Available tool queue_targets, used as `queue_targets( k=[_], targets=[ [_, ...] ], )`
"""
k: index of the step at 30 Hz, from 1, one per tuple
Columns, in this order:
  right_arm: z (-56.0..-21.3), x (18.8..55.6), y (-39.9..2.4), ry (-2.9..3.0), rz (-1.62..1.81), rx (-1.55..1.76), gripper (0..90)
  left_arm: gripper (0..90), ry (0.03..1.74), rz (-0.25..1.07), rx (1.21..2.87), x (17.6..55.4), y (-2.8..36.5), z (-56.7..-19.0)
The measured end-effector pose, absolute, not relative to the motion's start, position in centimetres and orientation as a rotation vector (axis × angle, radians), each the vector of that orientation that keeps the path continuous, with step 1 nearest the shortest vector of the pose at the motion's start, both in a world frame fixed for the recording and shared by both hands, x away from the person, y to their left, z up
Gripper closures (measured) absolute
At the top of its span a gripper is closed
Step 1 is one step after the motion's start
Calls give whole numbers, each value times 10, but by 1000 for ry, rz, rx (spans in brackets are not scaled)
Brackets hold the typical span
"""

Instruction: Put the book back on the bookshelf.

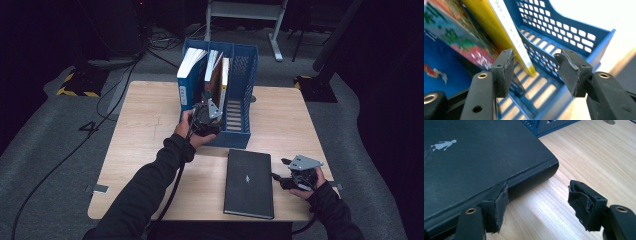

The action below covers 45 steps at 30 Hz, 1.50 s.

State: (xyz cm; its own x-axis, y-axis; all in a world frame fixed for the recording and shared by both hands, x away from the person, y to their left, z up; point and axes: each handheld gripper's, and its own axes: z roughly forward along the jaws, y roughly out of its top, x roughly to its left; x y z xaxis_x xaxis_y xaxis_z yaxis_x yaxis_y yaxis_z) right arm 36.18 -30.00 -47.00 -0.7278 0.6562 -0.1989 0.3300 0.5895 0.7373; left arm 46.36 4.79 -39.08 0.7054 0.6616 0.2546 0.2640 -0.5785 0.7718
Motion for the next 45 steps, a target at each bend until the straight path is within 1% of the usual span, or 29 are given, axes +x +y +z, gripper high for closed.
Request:
queue_targets(
  k=[8, 10, 12, 13, 16, 19, 20, 24, 26, 27, 29, 30, 31, 33, 35, 36, 38, 42, 45],
  targets=[
    [-472, 358, -306, 2391, 969, 811, 327, 446, 678, 580, 2183, 435, 74, -411],
    [-473, 357, -307, 2404, 958, 808, 331, 443, 669, 536, 2187, 428, 79, -419],
    [-474, 357, -307, 2408, 956, 810, 332, 443, 658, 523, 2196, 424, 80, -422],
    [-475, 356, -307, 2427, 944, 815, 342, 438, 635, 472, 2205, 417, 81, -431],
    [-477, 356, -305, 2458, 919, 810, 349, 434, 600, 372, 2216, 406, 80, -443],
    [-477, 356, -305, 2470, 923, 827, 362, 433, 571, 341, 2236, 399, 78, -450],
    [-478, 356, -305, 2476, 916, 831, 362, 434, 533, 283, 2258, 394, 75, -457],
    [-480, 356, -305, 2515, 884, 824, 380, 434, 453, 182, 2298, 384, 70, -465],
    [-481, 355, -307, 2534, 897, 832, 407, 431, 436, 145, 2316, 380, 69, -470],
    [-482, 354, -308, 2539, 894, 827, 415, 421, 429, 135, 2317, 378, 68, -472],
    [-484, 353, -307, 2553, 882, 808, 449, 439, 418, 150, 2360, 375, 65, -476],
    [-484, 353, -307, 2553, 882, 808, 449, 442, 418, 150, 2360, 375, 65, -476],
    [-485, 353, -306, 2565, 875, 793, 475, 442, 411, 160, 2387, 373, 63, -478],
    [-485, 351, -302, 2596, 878, 755, 531, 452, 396, 142, 2392, 372, 61, -482],
    [-485, 351, -303, 2602, 889, 750, 558, 465, 383, 126, 2397, 373, 60, -484],
    [-485, 351, -303, 2602, 889, 750, 558, 466, 383, 126, 2397, 373, 60, -484],
    [-486, 351, -303, 2614, 906, 743, 594, 467, 390, 120, 2404, 375, 59, -487],
    [-487, 352, -300, 2618, 933, 745, 598, 486, 388, 97, 2411, 380, 59, -490],
    [-487, 352, -294, 2612, 932, 738, 584, 490, 385, 110, 2424, 383, 60, -491]
  ],
)
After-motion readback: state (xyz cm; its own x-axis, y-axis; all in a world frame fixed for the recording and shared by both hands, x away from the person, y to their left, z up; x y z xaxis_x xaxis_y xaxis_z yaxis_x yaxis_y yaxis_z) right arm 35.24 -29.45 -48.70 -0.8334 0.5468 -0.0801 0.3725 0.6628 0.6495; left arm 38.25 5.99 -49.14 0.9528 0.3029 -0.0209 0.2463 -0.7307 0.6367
